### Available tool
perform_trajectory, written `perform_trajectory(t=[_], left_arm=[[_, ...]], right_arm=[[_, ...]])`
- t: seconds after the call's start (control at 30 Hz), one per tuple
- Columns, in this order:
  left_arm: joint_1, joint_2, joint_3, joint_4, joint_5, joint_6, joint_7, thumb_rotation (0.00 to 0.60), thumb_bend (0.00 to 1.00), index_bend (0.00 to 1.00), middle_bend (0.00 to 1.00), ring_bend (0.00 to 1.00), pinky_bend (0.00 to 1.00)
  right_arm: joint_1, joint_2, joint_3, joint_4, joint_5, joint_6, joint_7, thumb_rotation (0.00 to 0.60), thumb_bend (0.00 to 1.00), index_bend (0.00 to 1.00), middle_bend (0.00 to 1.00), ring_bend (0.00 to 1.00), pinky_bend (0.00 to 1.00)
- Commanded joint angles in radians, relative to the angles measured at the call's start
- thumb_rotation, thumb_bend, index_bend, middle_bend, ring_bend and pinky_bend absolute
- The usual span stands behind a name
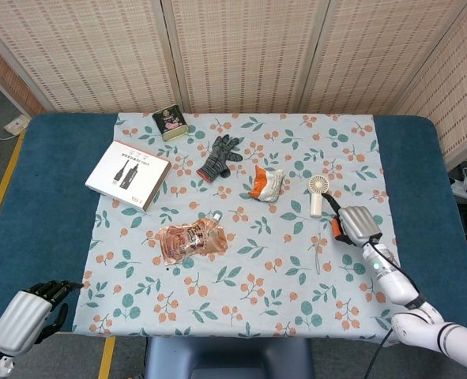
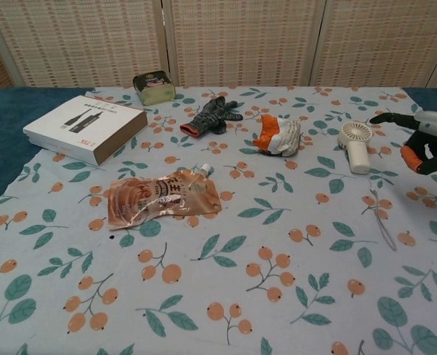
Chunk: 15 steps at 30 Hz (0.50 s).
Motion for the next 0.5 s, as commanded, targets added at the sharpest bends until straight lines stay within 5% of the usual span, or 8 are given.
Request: perform_trajectory(t=[0.03, 0.27, 0.5], left_arm=[[0.002, 0.0, -0.001, 0.0, -0.001, 0.002, 0.003, 0.6, 0.62, 0.29, 0.36, 0.38, 0.55], [0.005, -0.001, -0.002, -0.008, -0.001, 0.003, 0.018, 0.6, 0.62, 0.29, 0.36, 0.38, 0.55], [-0.003, -0.01, -0.001, -0.008, 0.009, -0.01, 0.04, 0.6, 0.62, 0.29, 0.36, 0.38, 0.55]], right_arm=[[-0.095, 0.066, -0.037, -0.123, -0.024, 0.153, -0.116, 0.6, 0.68, 0.03, 0.75, 0.58, 0.76], [-0.274, 0.094, -0.112, -0.196, -0.094, 0.435, -0.239, 0.6, 0.43, 0.11, 0.64, 0.46, 0.69], [-0.369, 0.073, -0.144, -0.137, -0.148, 0.561, -0.227, 0.6, 0.31, 0.11, 0.43, 0.27, 0.5]])
